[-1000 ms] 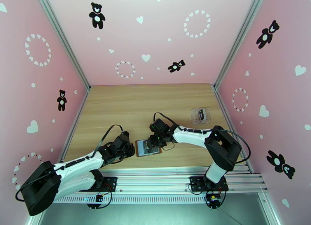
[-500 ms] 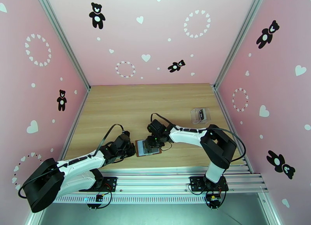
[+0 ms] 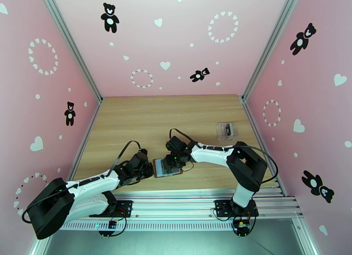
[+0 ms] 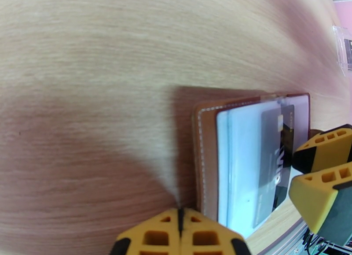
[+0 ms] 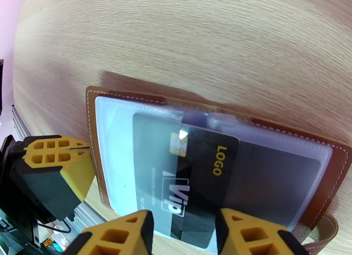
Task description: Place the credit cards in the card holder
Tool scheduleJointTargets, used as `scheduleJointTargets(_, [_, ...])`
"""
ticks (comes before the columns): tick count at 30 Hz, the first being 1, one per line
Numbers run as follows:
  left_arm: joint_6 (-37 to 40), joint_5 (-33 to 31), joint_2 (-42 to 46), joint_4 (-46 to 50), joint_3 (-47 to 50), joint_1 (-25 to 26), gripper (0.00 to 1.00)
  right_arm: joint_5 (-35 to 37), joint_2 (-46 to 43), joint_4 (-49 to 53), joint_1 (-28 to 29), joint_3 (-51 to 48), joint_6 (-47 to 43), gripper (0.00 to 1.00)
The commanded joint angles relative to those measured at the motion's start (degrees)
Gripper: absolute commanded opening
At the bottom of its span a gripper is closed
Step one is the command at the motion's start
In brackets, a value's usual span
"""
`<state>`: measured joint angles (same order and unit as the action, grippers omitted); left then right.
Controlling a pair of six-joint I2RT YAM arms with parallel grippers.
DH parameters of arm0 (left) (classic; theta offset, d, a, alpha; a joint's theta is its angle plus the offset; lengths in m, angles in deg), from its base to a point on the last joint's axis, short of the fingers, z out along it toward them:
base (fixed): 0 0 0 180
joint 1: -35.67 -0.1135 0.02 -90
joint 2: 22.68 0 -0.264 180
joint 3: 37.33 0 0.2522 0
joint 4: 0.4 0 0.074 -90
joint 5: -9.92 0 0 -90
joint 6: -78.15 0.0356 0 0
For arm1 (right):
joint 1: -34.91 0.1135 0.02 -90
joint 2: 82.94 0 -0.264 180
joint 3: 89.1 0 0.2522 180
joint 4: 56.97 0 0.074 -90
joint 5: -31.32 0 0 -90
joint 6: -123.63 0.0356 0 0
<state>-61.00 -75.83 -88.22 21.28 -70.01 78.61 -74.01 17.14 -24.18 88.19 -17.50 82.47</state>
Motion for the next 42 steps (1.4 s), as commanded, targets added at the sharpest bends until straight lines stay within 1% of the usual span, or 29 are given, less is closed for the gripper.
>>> scheduleJointTargets(1, [-0.26, 0.67, -0.29, -0.88, -0.13, 0.73, 0.00, 3.68, -2.64, 3.58, 0.40, 0.89, -1.09, 0.46])
scheduleJointTargets(4, [-0.35, 0.58, -0.22, -0.65, -0.16, 0.83, 0.00, 5.08, -1.69, 5.19, 0.41, 1.63, -1.81, 0.46])
scheduleJointTargets(17, [-0.37, 0.29, -0.91, -0.99, -0.29, 1.10, 0.00, 0.89, 3.40, 2.26, 0.47, 2.29, -1.64, 0.45])
scheduleJointTargets(28, [-0.46, 0.31, -1.79, -1.56, -0.53, 1.45, 0.00, -0.37, 3.85, 1.90, 1.57, 3.52, -1.29, 0.41])
scheduleJointTargets(42, [-0.43, 0.13, -2.23, -1.63, -0.72, 1.71, 0.00, -3.35, 5.39, -0.68, 2.95, 5.17, -0.20, 0.40])
